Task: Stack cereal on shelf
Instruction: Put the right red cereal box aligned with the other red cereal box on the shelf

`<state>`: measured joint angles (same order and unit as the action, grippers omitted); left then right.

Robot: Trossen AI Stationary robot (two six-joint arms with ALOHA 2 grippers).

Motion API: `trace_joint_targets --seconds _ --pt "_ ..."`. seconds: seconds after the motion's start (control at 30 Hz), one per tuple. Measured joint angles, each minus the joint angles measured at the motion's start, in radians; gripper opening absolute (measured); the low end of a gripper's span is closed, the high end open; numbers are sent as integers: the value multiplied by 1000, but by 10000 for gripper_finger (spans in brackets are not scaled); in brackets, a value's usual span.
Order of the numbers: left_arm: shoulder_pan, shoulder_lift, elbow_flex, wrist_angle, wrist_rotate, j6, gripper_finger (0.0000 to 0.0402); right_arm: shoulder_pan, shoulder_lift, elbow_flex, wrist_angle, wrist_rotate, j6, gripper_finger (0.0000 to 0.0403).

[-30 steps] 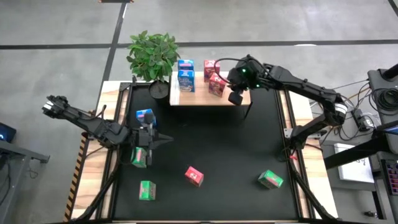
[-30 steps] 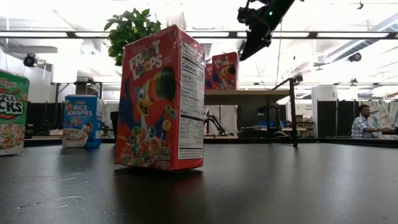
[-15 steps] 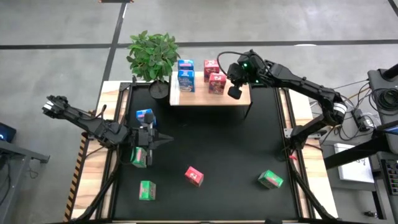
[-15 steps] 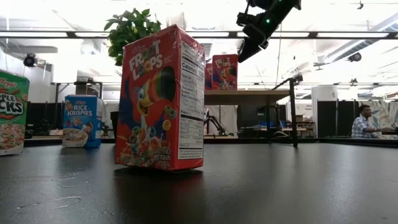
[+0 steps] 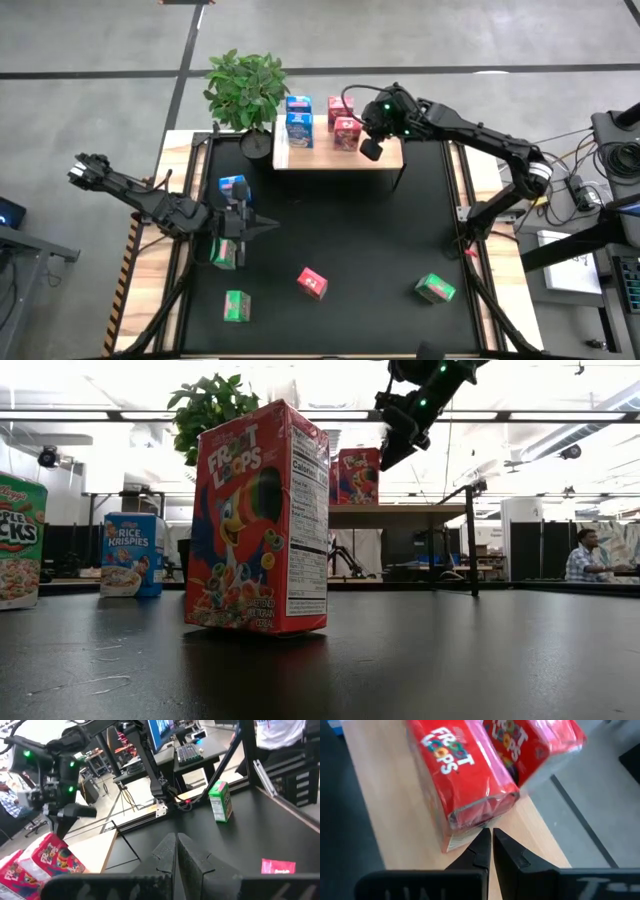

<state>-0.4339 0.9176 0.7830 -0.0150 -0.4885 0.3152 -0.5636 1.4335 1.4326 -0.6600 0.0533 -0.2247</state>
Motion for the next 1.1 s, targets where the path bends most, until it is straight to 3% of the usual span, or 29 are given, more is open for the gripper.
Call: trace_joint_targets --seconds 0.23,0.47,0.73,0.83,1.0,1.1 --pt "0 0 0 -2 0 19 0 1 56 -1 43 44 2 9" --pt "0 -5 0 -12 0 42 0 14 17 29 -53 62 66 9" --pt "0 -6 -9 -13 0 30 0 136 -24 20 -44 -21 194 9" --pt "0 -5 -26 -19 0 2 0 210 1 -12 52 53 207 9" --pt "0 -5 -33 -18 0 -9 0 296 38 -50 203 320 205 9" --pt "0 -6 -33 -19 0 -9 0 305 64 -51 275 385 195 9"
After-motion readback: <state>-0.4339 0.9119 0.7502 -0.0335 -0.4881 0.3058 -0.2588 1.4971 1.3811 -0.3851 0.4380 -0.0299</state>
